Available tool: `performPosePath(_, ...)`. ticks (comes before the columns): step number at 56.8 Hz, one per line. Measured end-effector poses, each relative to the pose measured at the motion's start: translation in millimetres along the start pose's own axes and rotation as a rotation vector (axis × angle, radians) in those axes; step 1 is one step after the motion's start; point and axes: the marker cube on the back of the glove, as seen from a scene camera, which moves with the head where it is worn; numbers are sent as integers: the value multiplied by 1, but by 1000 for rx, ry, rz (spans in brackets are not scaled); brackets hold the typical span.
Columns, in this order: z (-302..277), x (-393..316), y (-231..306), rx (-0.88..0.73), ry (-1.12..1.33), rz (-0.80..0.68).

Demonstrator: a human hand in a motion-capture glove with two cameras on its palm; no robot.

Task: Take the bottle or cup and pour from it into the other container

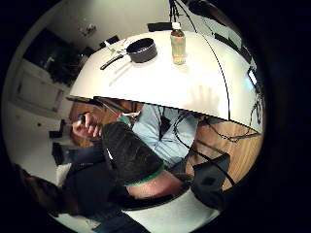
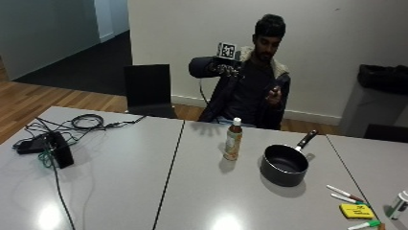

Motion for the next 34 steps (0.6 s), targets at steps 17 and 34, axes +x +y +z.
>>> performPosePath(17, 0, -4, -3, -21, 1, 149)
performPosePath(34, 36, 52, -71, -56, -34, 101)
